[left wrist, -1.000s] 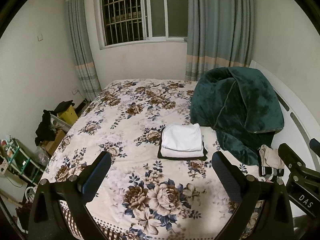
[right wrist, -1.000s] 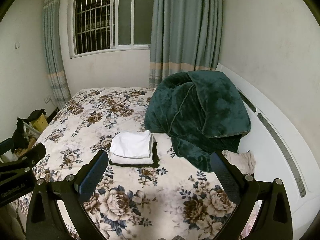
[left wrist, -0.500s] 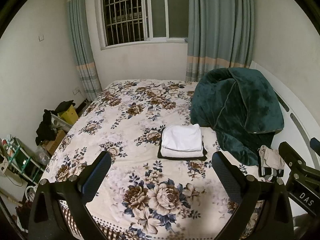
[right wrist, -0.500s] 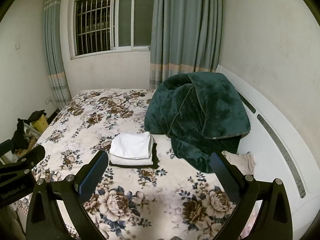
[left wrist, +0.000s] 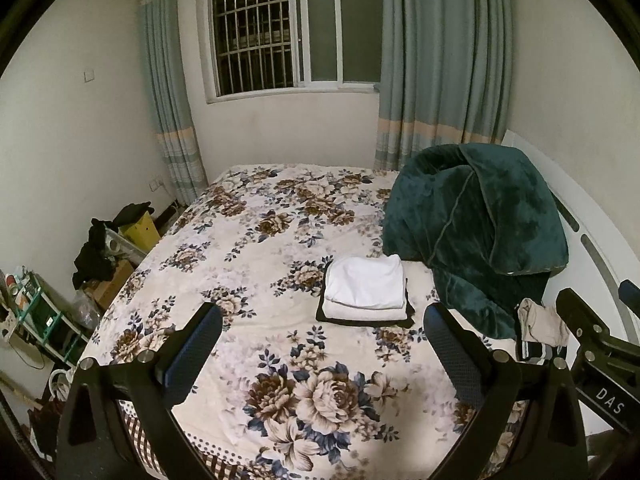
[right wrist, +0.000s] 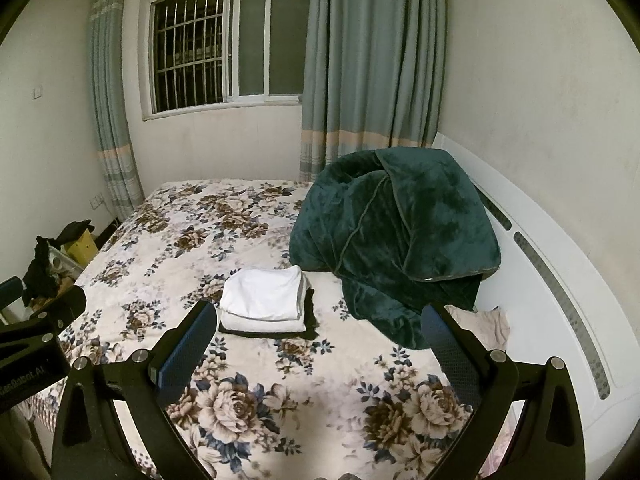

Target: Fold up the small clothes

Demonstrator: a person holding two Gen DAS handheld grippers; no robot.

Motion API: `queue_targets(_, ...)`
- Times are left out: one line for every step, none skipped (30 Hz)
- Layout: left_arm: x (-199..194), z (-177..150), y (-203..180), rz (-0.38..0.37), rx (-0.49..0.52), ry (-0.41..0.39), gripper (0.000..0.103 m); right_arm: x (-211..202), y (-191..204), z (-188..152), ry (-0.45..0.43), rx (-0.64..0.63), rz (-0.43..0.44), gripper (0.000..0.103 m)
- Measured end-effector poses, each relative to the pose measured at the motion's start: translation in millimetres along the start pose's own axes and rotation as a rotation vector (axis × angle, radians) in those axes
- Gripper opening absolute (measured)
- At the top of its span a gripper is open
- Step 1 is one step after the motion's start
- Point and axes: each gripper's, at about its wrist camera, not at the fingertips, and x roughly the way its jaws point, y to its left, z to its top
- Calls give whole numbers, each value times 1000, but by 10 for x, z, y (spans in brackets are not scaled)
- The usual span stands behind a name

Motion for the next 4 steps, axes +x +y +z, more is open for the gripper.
queue_targets(-12,-4,-21,3,0,-3,103,5,14,26,-3,0,1,103)
queue_targets(-23,2,-26,5,1,-8,103,12,28,53,-4,0,2,103)
queue_targets(-41,-1,-41,5,0,-10,103,-13,25,74,-6,1,2,103)
queue_targets(-50,3,-48,4,-3,-12,103,-9,34,96,-9,1,2,103)
